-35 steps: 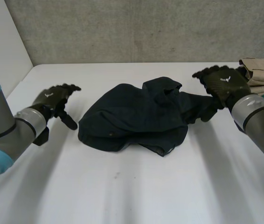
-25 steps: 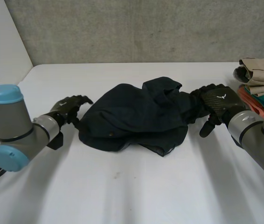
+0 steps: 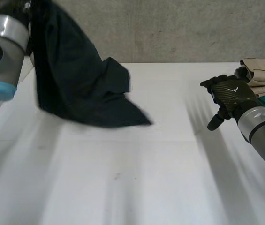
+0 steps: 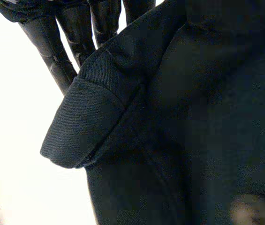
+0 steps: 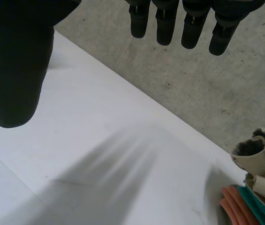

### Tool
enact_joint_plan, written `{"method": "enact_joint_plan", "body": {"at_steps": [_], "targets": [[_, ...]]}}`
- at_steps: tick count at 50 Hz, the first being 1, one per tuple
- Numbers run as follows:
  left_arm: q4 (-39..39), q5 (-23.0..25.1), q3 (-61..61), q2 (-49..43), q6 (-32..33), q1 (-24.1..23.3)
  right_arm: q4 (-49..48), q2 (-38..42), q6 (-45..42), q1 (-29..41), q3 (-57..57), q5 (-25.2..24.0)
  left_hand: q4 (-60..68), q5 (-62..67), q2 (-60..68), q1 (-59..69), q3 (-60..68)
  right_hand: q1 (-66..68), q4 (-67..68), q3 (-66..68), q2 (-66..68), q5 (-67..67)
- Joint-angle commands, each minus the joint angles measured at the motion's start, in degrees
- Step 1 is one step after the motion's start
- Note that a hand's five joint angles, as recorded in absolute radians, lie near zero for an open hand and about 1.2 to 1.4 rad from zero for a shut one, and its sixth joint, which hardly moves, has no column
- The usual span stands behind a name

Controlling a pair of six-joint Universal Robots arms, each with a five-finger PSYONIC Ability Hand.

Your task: Fold the laundry.

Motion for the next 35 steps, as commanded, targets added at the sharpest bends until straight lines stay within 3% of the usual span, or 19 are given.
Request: {"method": "enact_joint_plan", "body": {"at_steps": [1, 11, 12, 13, 16, 17, 19, 27, 30, 34, 35], "targets": [[3.3, 9.3, 0.8, -2.7, -2.6, -8.7, -0.5, -0.5, 0.3, -0.7, 0.8, 0.0, 11.3, 13.5, 11.6, 14.3, 12.1, -3.2, -2.1, -2.0, -2.0, -2.9], [1.3, 20.4, -10.6, -10.3, -6.0, -22.0, -1.2, -0.4, 0.2, -3.4, 1.5, -0.2, 8.5, 10.7, 8.8, 11.5, 9.3, -3.2, -2.1, -2.0, -2.0, -2.9], [1.6, 21.4, -11.6, -10.6, -5.8, -23.1, -1.4, -0.3, 0.2, -3.7, 1.5, -0.3, -1.5, 0.7, -1.2, 1.5, -0.7, -3.2, -2.1, -2.0, -2.0, -2.9], [1.6, 22.6, -13.3, -11.0, -5.5, -24.5, -1.6, -0.1, 0.2, -4.1, 1.5, -0.3, -21.4, -19.2, -21.1, -18.4, -20.6, -3.2, -2.1, -2.0, -2.0, -2.9], [2.5, 23.5, -14.8, -11.0, -4.2, -25.8, -1.7, 0.4, 0.1, -4.7, 1.2, -0.4, -42.9, -40.7, -42.6, -40.0, -42.1, -3.2, -2.1, -2.0, -2.0, -2.9], [3.6, 22.8, -15.2, -10.7, -2.9, -25.8, -1.7, 0.7, 0.0, -4.8, 1.0, -0.5, -52.3, -50.1, -52.0, -49.3, -51.5, -3.2, -2.1, -2.0, -2.0, -2.9], [4.6, 21.2, -15.3, -9.9, -1.4, -25.2, -1.6, 0.8, 0.0, -4.9, 1.0, -0.5, -58.7, -56.5, -58.4, -55.7, -57.9, -3.2, -2.1, -2.0, -2.0, -2.9], [3.4, 6.8, -19.4, 0.2, 0.2, -19.8, -1.1, -0.2, -0.9, -4.8, 0.1, -2.9, -58.7, -56.5, -58.4, -55.7, -57.9, -3.2, -2.1, -2.0, -2.0, -2.9], [0.3, 2.9, -24.5, 5.7, 0.9, -18.7, 0.2, -1.9, -4.0, -4.7, 0.0, -5.4, -58.7, -56.5, -58.4, -55.7, -57.9, -3.2, -2.1, -2.0, -2.0, -2.9], [-5.4, 0.2, -32.5, 12.2, 2.5, -17.9, 3.8, -4.7, -12.7, -4.1, 1.0, -12.5, -57.5, -55.3, -57.2, -54.5, -56.7, -3.2, -2.1, -2.0, -2.0, -2.9], [-8.1, -0.3, -35.5, 14.3, 3.5, -17.8, 5.9, -5.5, -17.5, -4.2, 1.8, -15.7, -51.0, -48.7, -50.6, -48.0, -50.2, -3.2, -2.1, -2.0, -2.0, -2.9]]}}
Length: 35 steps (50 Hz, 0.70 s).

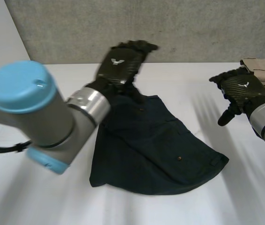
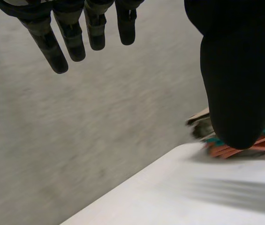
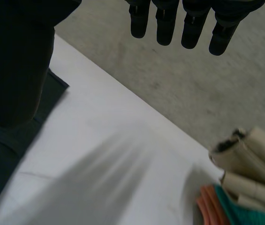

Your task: Fold the laundry.

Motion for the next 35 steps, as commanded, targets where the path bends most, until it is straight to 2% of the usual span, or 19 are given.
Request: {"method": "enact_joint_plan", "body": {"at_steps": [1, 5, 10, 13, 18, 23, 29, 31, 33, 34, 35], "targets": [[-10.8, -5.7, -14.2, 11.8, 2.9, 1.6, 7.4, -4.3, -16.6, 0.5, 2.1, -12.3, 9.2, 8.3, 8.9, 9.6, 8.5, -3.2, -2.1, -2.0, -2.0, -2.9], [-17.9, -6.9, -21.3, 14.3, 3.5, 1.6, 15.4, -4.3, -30.1, -0.2, 4.4, -16.5, 23.8, 23.0, 23.5, 24.2, 23.2, 4.6, 5.6, 5.7, 5.7, 4.9], [-23.9, -8.3, -27.8, 13.4, 2.3, 1.6, 24.7, -1.7, -45.1, -2.8, 6.7, -17.0, 25.2, 24.4, 24.9, 25.6, 24.6, 13.5, 14.5, 14.6, 14.6, 13.8], [-23.0, -9.0, -29.0, 11.8, 2.1, 2.3, 24.3, -0.3, -45.5, -3.6, 7.6, -17.2, 19.7, 18.8, 19.3, 20.1, 19.0, 13.8, 14.9, 14.9, 15.0, 14.1], [-17.6, -9.8, -29.7, 7.4, 2.6, 3.9, 17.6, 2.8, -43.2, -4.9, 10.1, -18.5, 12.2, 11.4, 11.9, 12.6, 11.6, 14.8, 15.9, 16.0, 16.0, 15.1], [-12.8, -10.5, -29.1, 4.0, 3.6, 5.0, 11.8, 4.6, -41.2, -4.7, 12.5, -18.6, 12.7, 11.9, 12.4, 13.1, 12.1, 16.9, 17.9, 18.0, 18.0, 17.2], [-12.0, -10.9, -28.2, 1.4, 4.9, 4.6, 7.0, 5.0, -39.1, -4.5, 14.5, -18.9, 14.4, 13.6, 14.1, 14.8, 13.8, 23.6, 24.7, 24.7, 24.7, 23.9], [-11.6, -10.9, -28.0, 0.7, 5.3, 4.1, 5.6, 5.3, -38.1, -4.5, 14.9, -18.9, 18.9, 18.1, 18.6, 19.3, 18.3, 31.3, 32.4, 32.4, 32.4, 31.6], [-11.2, -11.2, -27.9, 0.4, 5.3, 3.8, 4.7, 5.5, -37.2, -4.5, 15.0, -18.9, 25.5, 24.7, 25.2, 25.9, 24.8, 47.4, 48.5, 48.5, 48.5, 47.7], [-10.3, -11.5, -27.6, 0.3, 5.4, 3.6, 4.0, 5.5, -36.1, -4.5, 15.1, -19.1, 39.5, 38.7, 39.2, 39.9, 38.9, 66.0, 67.0, 67.1, 67.1, 66.3], [-9.9, -11.7, -27.4, 0.2, 5.4, 3.5, 3.7, 5.5, -35.6, -4.5, 15.1, -19.2, 44.8, 44.0, 44.5, 45.2, 44.2, 66.8, 67.9, 68.0, 68.0, 67.1]]}}
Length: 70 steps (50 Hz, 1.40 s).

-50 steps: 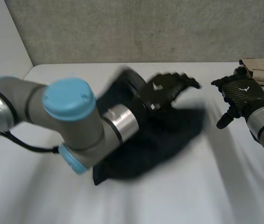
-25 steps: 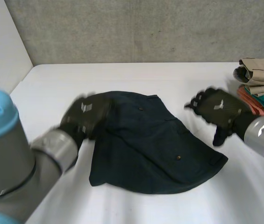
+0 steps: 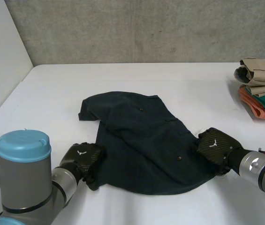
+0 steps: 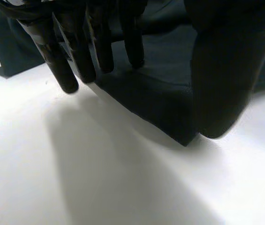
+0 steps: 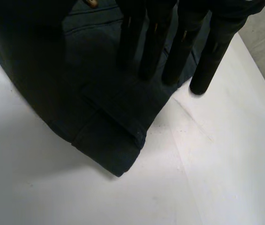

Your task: Fold the laundry.

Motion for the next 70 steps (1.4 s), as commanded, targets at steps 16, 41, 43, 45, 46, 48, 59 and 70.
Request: {"method": "enact_joint_plan", "body": {"at_steps": [16, 41, 43, 45, 46, 48, 59, 70], "targets": [[3.0, -5.0, 4.9, 9.2, 4.7, -1.2, 3.3, -8.7, 12.6, 0.4, -4.8, -0.4, 54.5, 54.4, 54.5, 54.1, 54.4, 44.5, 45.0, 45.0, 44.5, 45.0], [-3.2, -1.9, 43.4, 19.6, -2.2, 8.3, -13.6, -13.1, 53.5, 8.1, -39.1, 11.1, 54.5, 54.4, 54.5, 54.1, 54.4, 44.5, 45.0, 45.0, 44.5, 45.0], [-2.6, -1.6, 45.2, 14.5, -2.2, 8.7, -13.0, -8.0, 51.6, 9.5, -40.1, 13.4, 54.5, 54.4, 54.5, 54.1, 54.4, 44.5, 45.0, 45.0, 44.5, 45.0], [-1.7, -1.5, 46.4, 10.5, -2.6, 8.9, -12.6, -4.5, 50.3, 10.7, -40.9, 15.3, 54.5, 54.4, 54.5, 54.1, 54.4, 44.5, 45.0, 45.0, 44.5, 45.0], [-0.7, -1.1, 47.8, 6.5, -2.3, 8.8, -12.2, -0.9, 48.8, 11.6, -41.9, 17.3, 54.5, 54.4, 54.5, 54.1, 54.4, 44.5, 45.0, 45.0, 44.5, 45.0], [0.6, -0.4, 49.2, 2.5, -2.1, 8.7, -12.0, 3.1, 47.3, 12.3, -43.1, 19.8, 54.5, 54.4, 54.5, 54.1, 54.4, 44.5, 45.0, 45.0, 44.5, 45.0], [9.0, 0.1, 72.3, -27.2, -2.6, 10.2, -27.3, 26.9, 37.4, 16.6, -55.8, 42.8, 54.5, 54.4, 54.5, 54.1, 54.4, 23.5, 24.0, 24.0, 23.5, 24.0], [-1.4, -0.6, 70.1, -21.3, -8.9, 10.2, -16.9, 23.8, 38.7, 16.9, -55.6, 34.7, -15.5, -15.6, -15.5, -15.9, -15.6, -25.5, -25.0, -25.0, -25.5, -25.0]]}}
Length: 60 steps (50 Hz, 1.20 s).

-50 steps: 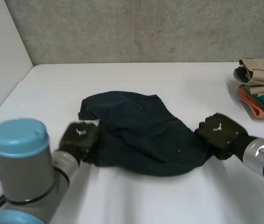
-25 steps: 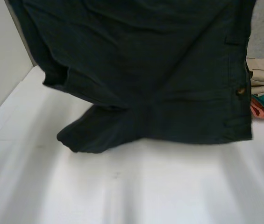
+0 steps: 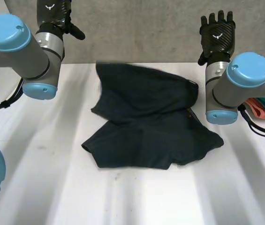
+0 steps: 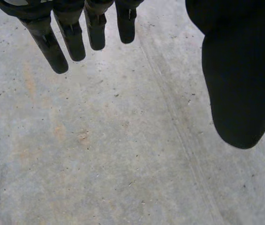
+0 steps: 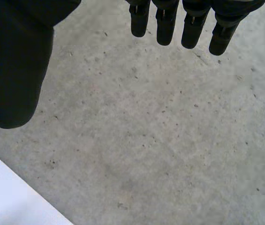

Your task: Fold the laundry.

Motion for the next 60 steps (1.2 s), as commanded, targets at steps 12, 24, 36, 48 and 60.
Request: {"method": "enact_joint_plan", "body": {"at_steps": [12, 24, 36, 48, 60], "targets": [[-20.3, 3.3, -50.1, 33.1, 0.8, -6.4, 37.2, -24.9, -12.0, -7.7, 27.0, -24.4, 20.7, 19.8, 20.3, 21.7, 20.1, 9.1, 9.6, 9.8, 9.7, 8.9], [-15.2, 8.4, -72.5, 34.8, -0.6, -14.6, 37.8, -29.3, -24.7, -17.4, 46.9, -32.1, 39.8, 38.9, 39.4, 40.8, 39.2, 22.6, 23.2, 23.3, 23.2, 22.4], [-8.9, 5.0, -66.8, 25.3, -0.5, -13.9, 20.6, -22.7, -18.5, -19.0, 51.0, -35.2, 16.8, 15.9, 16.5, 17.9, 16.2, 21.1, 21.6, 21.8, 21.7, 20.9], [-6.1, 3.6, -57.4, 15.9, 3.4, -14.3, 14.5, -20.5, -12.9, -16.1, 50.4, -35.3, 11.1, 10.2, 10.8, 12.1, 10.5, 22.1, 22.7, 22.8, 22.7, 21.9], [-7.3, 3.5, -45.9, 7.5, 9.5, -14.1, 13.9, -19.5, -12.5, -13.7, 49.3, -34.1, 32.5, 31.6, 32.1, 33.5, 31.9, 37.2, 37.8, 37.9, 37.9, 37.1]]}}
